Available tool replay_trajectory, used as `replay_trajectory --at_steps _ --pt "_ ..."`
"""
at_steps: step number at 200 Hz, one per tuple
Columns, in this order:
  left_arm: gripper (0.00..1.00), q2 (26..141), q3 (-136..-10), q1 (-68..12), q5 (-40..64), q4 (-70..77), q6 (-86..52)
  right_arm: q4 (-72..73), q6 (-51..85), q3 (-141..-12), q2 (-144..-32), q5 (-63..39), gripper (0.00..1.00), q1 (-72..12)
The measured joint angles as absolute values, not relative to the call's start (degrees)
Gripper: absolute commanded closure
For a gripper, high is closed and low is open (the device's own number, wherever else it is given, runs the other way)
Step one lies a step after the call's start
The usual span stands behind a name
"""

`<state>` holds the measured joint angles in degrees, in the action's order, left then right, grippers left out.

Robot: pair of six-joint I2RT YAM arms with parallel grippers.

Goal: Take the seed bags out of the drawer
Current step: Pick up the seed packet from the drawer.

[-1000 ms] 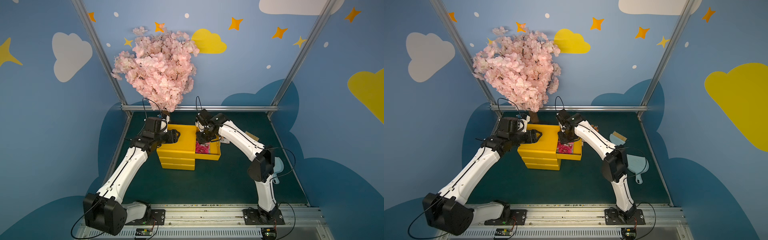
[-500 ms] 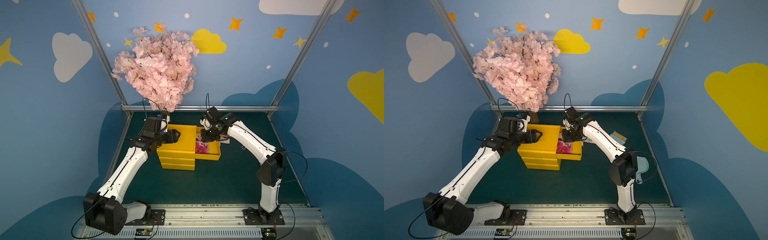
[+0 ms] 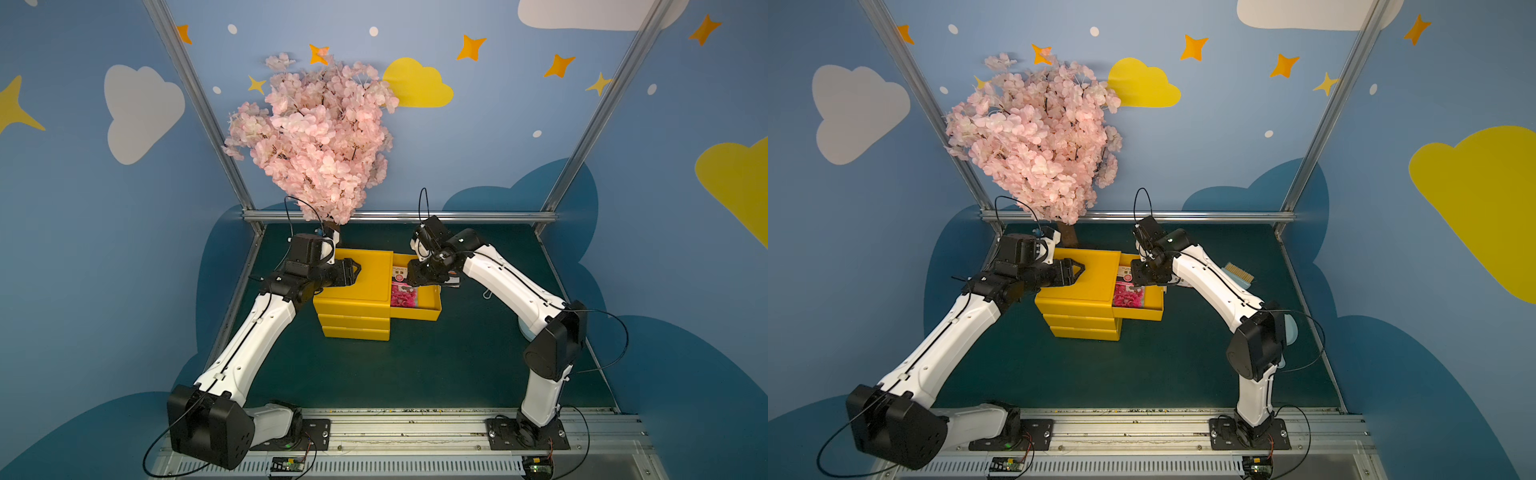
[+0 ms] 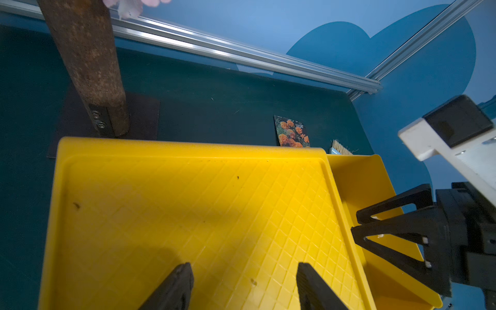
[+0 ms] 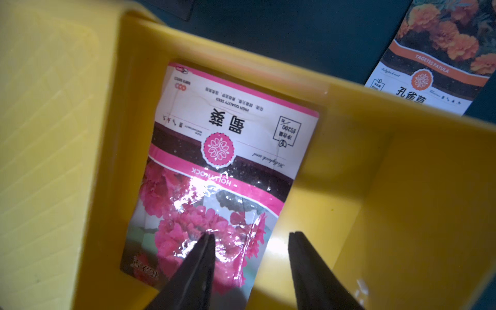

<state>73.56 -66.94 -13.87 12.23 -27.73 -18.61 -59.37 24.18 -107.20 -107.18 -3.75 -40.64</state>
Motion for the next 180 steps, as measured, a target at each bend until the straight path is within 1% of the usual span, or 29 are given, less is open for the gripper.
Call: replay_trajectory --at_steps 56,108,137,162,180 --pt "0.33 73.49 -66.63 -13.87 12.47 -27.29 -18.63 -58.67 25.39 -107.96 -109.84 -3.51 0.39 -40.77" --pt "0.33 73.49 -66.61 -13.87 12.45 -27.27 -18.63 -58.28 26.61 -109.82 -113.19 -3.90 0.37 -40.75" --pt "0.33 73.49 -66.59 -13.87 12.45 -27.29 -18.63 -58.33 26.81 -110.67 -113.36 -3.92 0.37 -40.71" --pt "0.33 73.49 -66.61 -13.87 12.45 -27.29 -18.63 -58.28 26.89 -110.69 -113.67 -4.38 0.39 -40.71" --pt "0.33 73.49 -66.61 -13.87 12.45 -27.29 -18.63 -58.04 27.11 -110.67 -113.69 -5.23 0.43 -40.71"
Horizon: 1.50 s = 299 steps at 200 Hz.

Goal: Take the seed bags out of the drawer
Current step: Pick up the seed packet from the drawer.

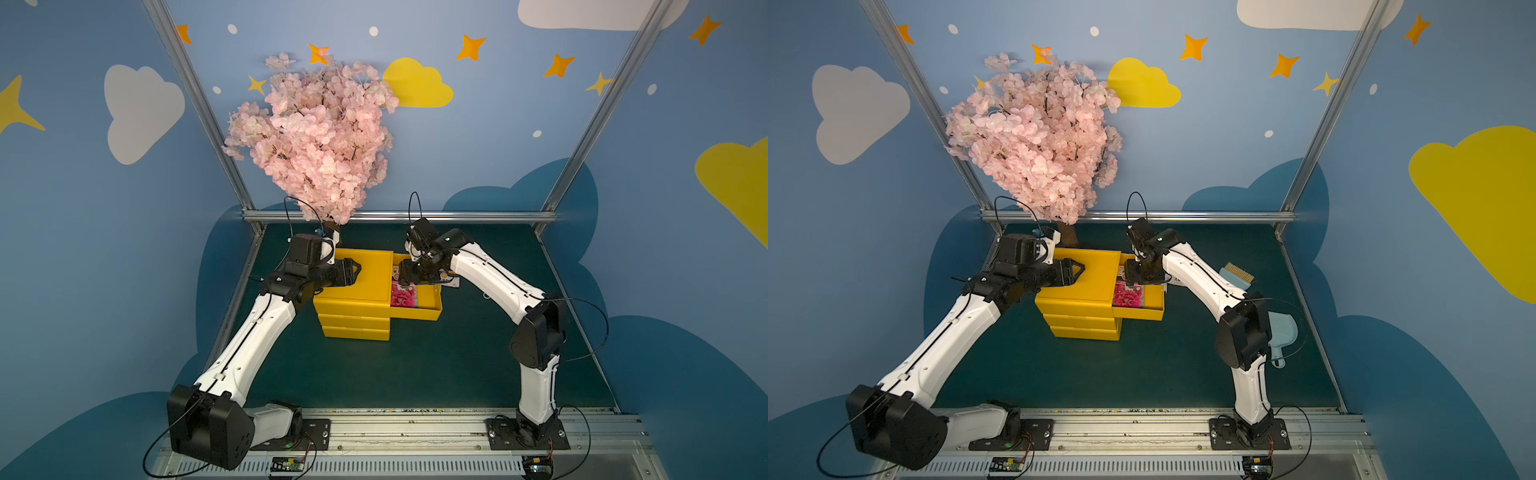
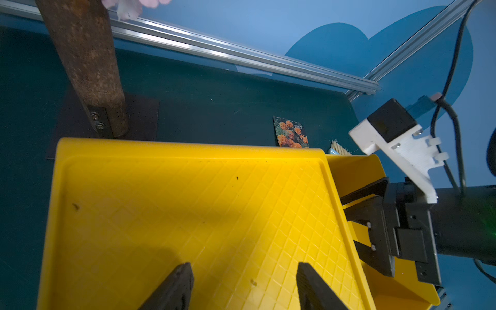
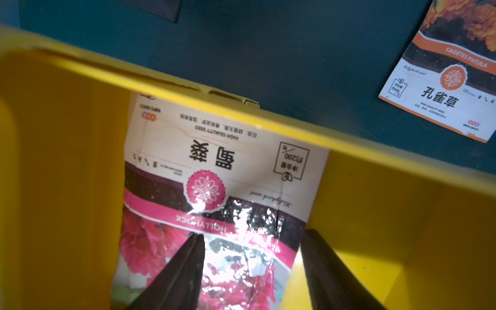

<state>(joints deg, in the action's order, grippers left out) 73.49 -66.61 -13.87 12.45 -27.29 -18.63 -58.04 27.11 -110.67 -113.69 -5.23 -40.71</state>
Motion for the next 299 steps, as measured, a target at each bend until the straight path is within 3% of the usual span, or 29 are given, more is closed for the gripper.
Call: replay_trajectory --at_steps 112,299 --pt "0.33 73.49 -66.59 -13.87 12.45 -27.29 -18.63 -49.01 31.33 -103.72 -111.13 -12.62 1.00 -38.79" --pt "0.33 73.47 -66.59 -13.87 12.12 -27.35 -18.61 -46.78 27.81 -100.95 -100.53 -13.43 1.00 -35.59"
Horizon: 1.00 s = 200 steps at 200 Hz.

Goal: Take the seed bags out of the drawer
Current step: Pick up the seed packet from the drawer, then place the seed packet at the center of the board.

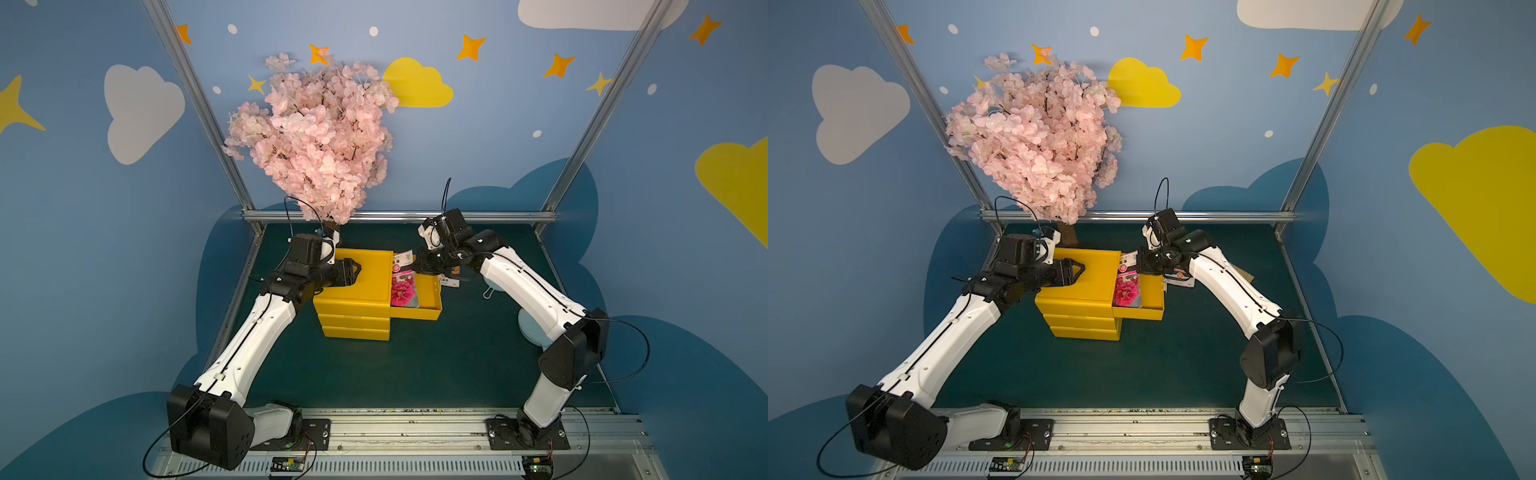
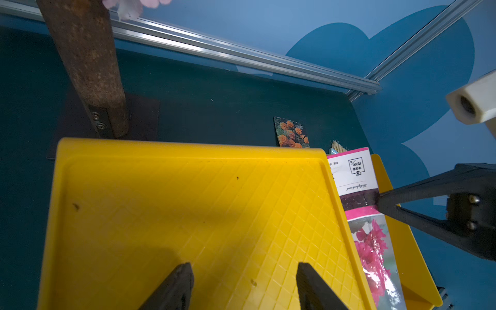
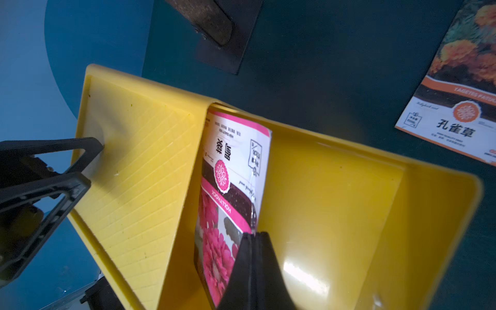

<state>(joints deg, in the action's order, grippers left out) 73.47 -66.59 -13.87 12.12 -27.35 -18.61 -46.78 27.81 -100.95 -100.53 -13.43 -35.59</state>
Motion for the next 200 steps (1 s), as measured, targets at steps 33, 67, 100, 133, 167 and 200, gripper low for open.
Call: replay_trajectory --at_steps 33,67,100,133,167,200 --pt "0.33 73.47 -66.59 -13.87 12.03 -27.35 -18.61 -47.37 24.93 -100.95 -97.03 -10.22 1.00 -34.09" --pt "0.33 73.49 -66.63 -13.87 12.01 -27.42 -18.61 -47.31 22.61 -100.92 -92.31 -8.12 1.00 -30.92" --pt "0.33 73.49 -66.67 -13.87 11.99 -27.51 -18.61 -45.89 21.69 -100.90 -89.91 -8.71 1.00 -24.75" --pt "0.33 73.49 -66.74 -13.87 11.94 -27.59 -18.61 -44.18 21.58 -100.90 -89.43 -10.22 1.00 -18.28" --pt "0.33 73.52 -66.76 -13.87 11.92 -27.62 -18.61 -43.27 20.58 -100.95 -89.45 -9.26 1.00 -13.39" --pt "0.33 73.60 -67.05 -13.89 11.77 -27.99 -18.61 -42.57 18.96 -100.90 -91.18 -6.02 1.00 -11.90"
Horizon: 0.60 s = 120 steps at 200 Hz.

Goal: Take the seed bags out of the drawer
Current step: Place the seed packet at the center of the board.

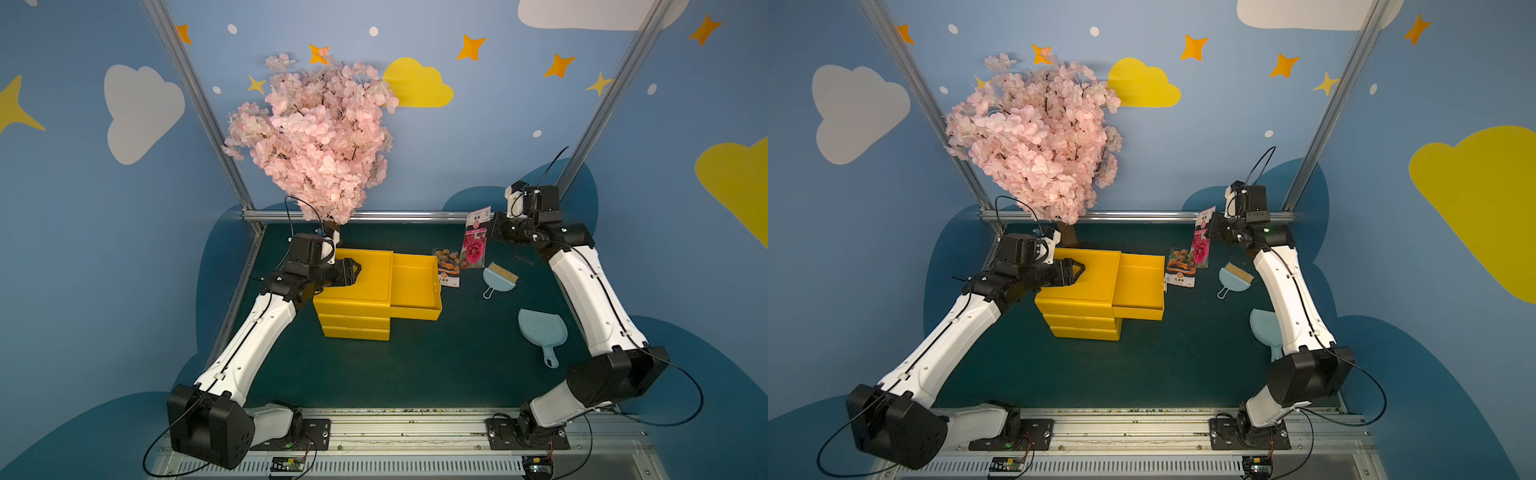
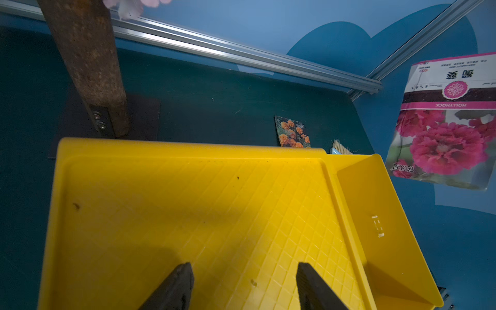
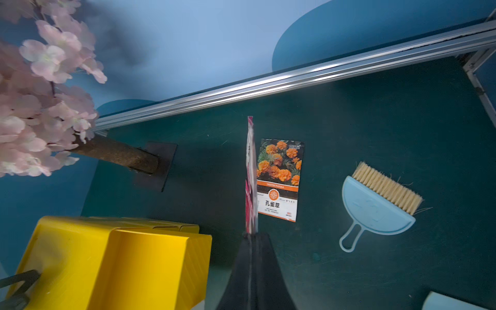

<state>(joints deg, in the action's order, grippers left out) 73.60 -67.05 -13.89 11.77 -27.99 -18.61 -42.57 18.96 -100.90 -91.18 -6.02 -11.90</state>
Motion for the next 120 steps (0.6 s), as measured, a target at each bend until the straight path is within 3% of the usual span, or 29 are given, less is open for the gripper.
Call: replay_trajectory --at_steps 43,120 --pt "0.33 73.63 -67.07 -13.89 11.70 -28.05 -18.61 -38.87 18.94 -98.00 -97.45 -7.09 1.00 -11.05" --pt "0.33 73.60 -67.07 -13.91 11.57 -28.12 -18.59 -36.84 23.14 -102.17 -118.69 -18.61 1.00 -9.32"
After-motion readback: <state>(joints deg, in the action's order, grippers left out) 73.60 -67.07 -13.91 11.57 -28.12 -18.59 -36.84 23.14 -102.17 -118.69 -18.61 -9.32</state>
